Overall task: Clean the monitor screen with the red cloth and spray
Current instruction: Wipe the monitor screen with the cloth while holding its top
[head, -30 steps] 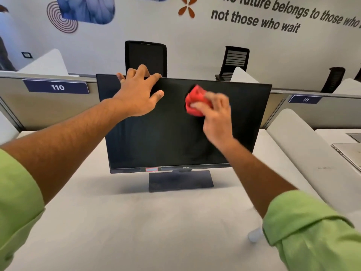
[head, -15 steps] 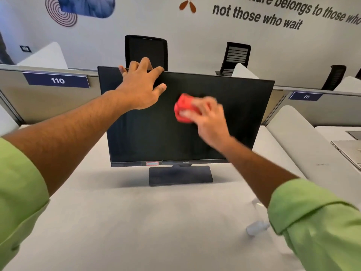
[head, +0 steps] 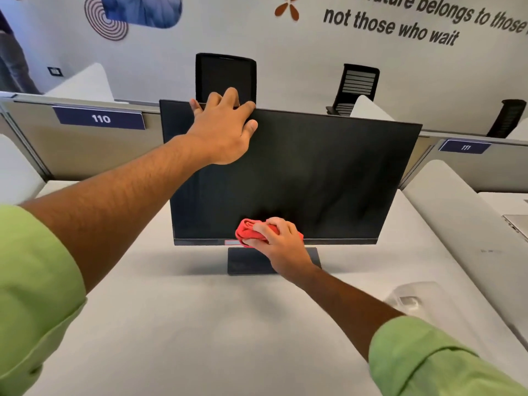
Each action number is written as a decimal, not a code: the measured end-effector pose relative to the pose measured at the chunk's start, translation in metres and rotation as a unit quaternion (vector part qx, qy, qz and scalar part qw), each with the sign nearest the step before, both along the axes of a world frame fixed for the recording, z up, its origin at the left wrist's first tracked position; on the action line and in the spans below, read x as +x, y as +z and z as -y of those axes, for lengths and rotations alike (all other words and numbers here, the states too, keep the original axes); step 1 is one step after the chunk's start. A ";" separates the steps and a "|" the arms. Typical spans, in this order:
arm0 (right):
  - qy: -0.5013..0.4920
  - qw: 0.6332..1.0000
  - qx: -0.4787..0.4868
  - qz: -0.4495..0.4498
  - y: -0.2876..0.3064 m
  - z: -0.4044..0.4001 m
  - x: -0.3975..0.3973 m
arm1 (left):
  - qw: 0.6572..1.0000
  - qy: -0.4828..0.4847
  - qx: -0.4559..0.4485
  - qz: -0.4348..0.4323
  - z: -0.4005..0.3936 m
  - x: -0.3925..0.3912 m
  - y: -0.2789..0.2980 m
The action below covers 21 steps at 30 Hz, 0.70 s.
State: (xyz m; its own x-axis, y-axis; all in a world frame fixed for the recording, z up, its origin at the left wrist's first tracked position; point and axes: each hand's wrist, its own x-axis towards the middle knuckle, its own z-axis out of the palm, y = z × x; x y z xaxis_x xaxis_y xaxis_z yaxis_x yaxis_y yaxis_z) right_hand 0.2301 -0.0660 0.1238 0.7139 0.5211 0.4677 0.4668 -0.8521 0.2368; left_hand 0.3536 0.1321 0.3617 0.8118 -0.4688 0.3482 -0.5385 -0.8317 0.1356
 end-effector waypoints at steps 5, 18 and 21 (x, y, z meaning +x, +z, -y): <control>0.029 0.996 -0.081 0.029 0.053 0.006 0.023 | 1.000 0.002 0.004 -0.009 -0.002 -0.001 0.000; -0.070 0.985 0.069 0.141 0.119 -0.018 0.068 | 0.998 0.005 0.049 -0.026 -0.007 0.000 0.010; -0.004 0.997 0.009 0.070 0.040 -0.034 0.030 | 0.998 0.006 0.064 -0.016 -0.008 -0.005 0.014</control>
